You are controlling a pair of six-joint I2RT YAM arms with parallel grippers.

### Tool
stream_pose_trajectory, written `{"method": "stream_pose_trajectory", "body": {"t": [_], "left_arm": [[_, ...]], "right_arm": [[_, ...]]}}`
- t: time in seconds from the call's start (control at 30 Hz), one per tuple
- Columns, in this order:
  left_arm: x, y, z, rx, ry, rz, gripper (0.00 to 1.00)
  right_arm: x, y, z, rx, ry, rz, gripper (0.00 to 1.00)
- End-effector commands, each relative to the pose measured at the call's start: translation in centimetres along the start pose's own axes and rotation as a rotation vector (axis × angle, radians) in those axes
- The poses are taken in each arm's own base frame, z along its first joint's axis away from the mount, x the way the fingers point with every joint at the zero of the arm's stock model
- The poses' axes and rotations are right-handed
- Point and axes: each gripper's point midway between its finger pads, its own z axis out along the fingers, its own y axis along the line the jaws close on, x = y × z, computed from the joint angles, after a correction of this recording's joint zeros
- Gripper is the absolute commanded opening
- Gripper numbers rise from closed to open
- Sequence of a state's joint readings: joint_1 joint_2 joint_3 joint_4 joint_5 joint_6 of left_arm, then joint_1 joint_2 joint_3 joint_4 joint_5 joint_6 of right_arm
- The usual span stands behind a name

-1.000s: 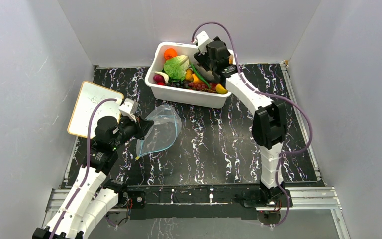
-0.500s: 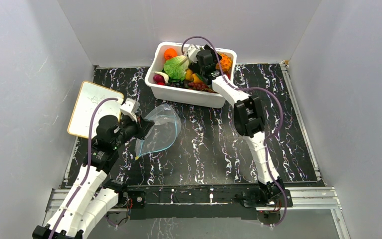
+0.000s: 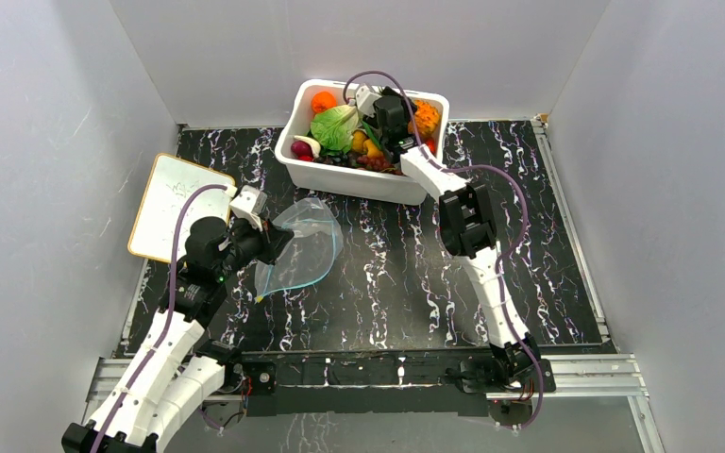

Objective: Place the food in the zip-top bag and seal the zipper
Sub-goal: Pick up the fake fruit from the bin.

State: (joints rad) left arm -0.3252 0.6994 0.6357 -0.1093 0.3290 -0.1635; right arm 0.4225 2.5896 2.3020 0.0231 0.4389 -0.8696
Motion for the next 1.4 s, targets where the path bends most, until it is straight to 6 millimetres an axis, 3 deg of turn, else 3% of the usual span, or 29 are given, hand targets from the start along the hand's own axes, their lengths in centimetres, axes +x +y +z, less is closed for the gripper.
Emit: {"method": "stream_pose_trajectory", "body": {"t": [0.0,0.17,0.43,0.7,0.97,1.13,1.37], "left_arm": [[-0.3,-0.2,0.0,0.01,-0.014,0.022,0.0],[-0.4,-0.3,-0.2,0.012,-0.019,0.023,0.0],[-0.5,-0.3,-0.2,0.009,-0.023,0.026,0.0],[-0.7,-0.4,-0.4,0.011,-0.034,0.029,0.0],[-0.9,-0.4,-0.6,0.005,-0.041,0.031,0.0],[-0.9,-0.4,-0.5,0.01,-0.04,0.029,0.0],[-1.0,-0.5,-0.5,0.008,-0.043,0.016,0.0]], "right_arm": [[-0.6,-2.2,0.4,0.053,-0.028,0.035,0.52],[-2.0,-4.2,-0.6,0.084,-0.055,0.058,0.38],[-3.7,-7.3,-3.2,0.095,-0.088,0.137,0.31],[-6.4,-10.5,-7.4,0.048,-0.17,0.29,0.25],[-7.9,-12.1,-10.5,-0.02,-0.203,0.405,0.19],[-9.4,-12.9,-13.7,-0.108,-0.247,0.541,0.17],[-11.6,-13.6,-19.9,-0.251,-0.374,0.687,0.15]]}}
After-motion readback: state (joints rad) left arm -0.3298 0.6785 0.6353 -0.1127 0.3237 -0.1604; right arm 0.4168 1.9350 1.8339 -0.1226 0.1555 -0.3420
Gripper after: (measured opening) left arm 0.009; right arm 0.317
